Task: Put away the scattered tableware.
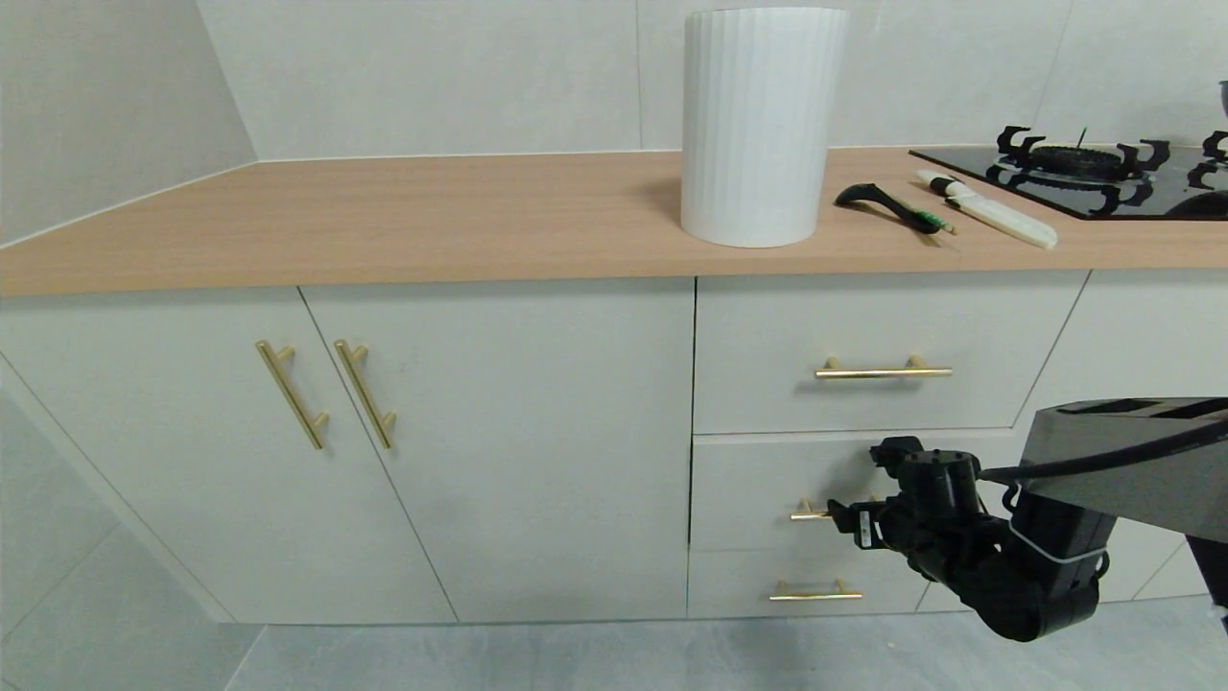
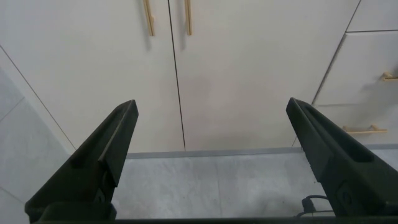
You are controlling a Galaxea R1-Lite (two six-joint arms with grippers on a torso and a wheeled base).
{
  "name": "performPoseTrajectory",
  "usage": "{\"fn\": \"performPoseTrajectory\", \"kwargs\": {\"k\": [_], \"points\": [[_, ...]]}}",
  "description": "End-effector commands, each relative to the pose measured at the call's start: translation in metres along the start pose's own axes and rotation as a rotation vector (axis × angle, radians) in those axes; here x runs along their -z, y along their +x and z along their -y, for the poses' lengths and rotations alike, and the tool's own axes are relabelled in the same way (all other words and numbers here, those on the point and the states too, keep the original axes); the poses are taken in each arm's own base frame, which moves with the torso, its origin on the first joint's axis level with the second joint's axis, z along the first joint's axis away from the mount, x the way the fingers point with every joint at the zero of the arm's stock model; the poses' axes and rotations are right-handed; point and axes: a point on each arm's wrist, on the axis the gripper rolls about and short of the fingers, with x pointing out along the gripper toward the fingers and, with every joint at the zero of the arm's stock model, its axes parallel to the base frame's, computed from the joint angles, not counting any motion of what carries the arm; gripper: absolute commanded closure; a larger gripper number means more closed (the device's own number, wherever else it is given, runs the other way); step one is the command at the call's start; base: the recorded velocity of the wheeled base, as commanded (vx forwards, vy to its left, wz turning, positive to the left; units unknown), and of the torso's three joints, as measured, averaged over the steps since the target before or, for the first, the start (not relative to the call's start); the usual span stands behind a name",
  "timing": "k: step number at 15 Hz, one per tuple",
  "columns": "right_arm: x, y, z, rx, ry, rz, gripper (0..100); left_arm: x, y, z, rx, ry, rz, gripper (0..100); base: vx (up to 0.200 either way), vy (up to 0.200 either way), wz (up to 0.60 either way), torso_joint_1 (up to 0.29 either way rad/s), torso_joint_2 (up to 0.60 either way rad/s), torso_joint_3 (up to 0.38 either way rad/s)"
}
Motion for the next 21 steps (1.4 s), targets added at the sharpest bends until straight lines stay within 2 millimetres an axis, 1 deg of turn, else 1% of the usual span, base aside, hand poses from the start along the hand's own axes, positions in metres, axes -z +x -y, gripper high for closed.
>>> {"fn": "performPoseTrajectory", "kwargs": {"k": [1, 3, 4, 5, 6, 8, 10, 12, 13, 15, 16, 19, 21], "points": [[-0.005, -0.006, 0.001, -0.001, 0.002, 0.012, 0, 0.000, 0.000, 0.000, 0.000, 0.000, -0.001, 0, 0.000, 0.000, 0.00, 0.000, 0.00, 0.000], [-0.013, -0.023, 0.003, -0.005, -0.003, 0.000, 0, 0.000, 0.000, 0.000, 0.000, 0.000, -0.001, 0, 0.000, 0.000, 0.00, 0.000, 0.00, 0.000], [-0.018, -0.038, 0.004, -0.016, -0.016, -0.035, 0, 0.000, 0.000, 0.000, 0.000, 0.000, -0.001, 0, 0.000, 0.000, 0.00, 0.000, 0.00, 0.000], [-0.020, -0.041, 0.005, -0.017, -0.017, -0.043, 0, 0.000, 0.000, 0.000, 0.000, 0.000, -0.001, 0, 0.000, 0.000, 0.00, 0.000, 0.00, 0.000], [-0.039, -0.072, 0.005, -0.074, -0.030, -0.090, 0, 0.000, 0.000, 0.000, 0.000, 0.000, -0.001, 0, 0.000, 0.000, 0.00, 0.000, 0.00, 0.000], [-0.060, -0.112, 0.005, -0.120, -0.048, -0.138, 0, 0.000, 0.000, 0.000, 0.000, 0.000, -0.001, 0, 0.000, 0.000, 0.00, 0.000, 0.00, 0.000], [-0.078, -0.153, 0.007, -0.145, -0.066, -0.144, 0, 0.000, 0.000, 0.000, 0.000, 0.000, -0.001, 0, 0.000, 0.000, 0.00, 0.000, 0.00, 0.000], [-0.098, -0.188, 0.012, -0.158, -0.066, -0.103, 0, 0.000, 0.000, 0.000, 0.000, 0.000, -0.001, 0, 0.000, 0.000, 0.00, 0.000, 0.00, 0.000], [-0.105, -0.199, 0.014, -0.161, -0.060, -0.076, 0, 0.000, 0.000, 0.000, 0.000, 0.000, -0.001, 0, 0.000, 0.000, 0.00, 0.000, 0.00, 0.000], [-0.110, -0.206, 0.015, -0.164, -0.051, -0.042, 0, 0.000, 0.000, 0.000, 0.001, 0.000, -0.001, 0, 0.000, 0.000, 0.00, 0.000, 0.00, 0.000], [-0.110, -0.202, 0.014, -0.164, -0.048, -0.043, 0, 0.000, 0.000, 0.000, 0.000, 0.000, -0.001, 0, 0.000, 0.000, 0.00, 0.000, 0.00, 0.000], [-0.101, -0.173, 0.007, -0.159, -0.045, -0.045, 0, 0.000, 0.000, 0.000, 0.000, 0.000, -0.001, 0, 0.000, 0.000, 0.00, 0.000, 0.00, 0.000], [-0.090, -0.153, -0.001, -0.163, -0.048, -0.047, 0, 0.000, 0.000, 0.000, 0.000, 0.000, -0.001, 0, 0.000, 0.000, 0.00, 0.000, 0.00, 0.000]]}}
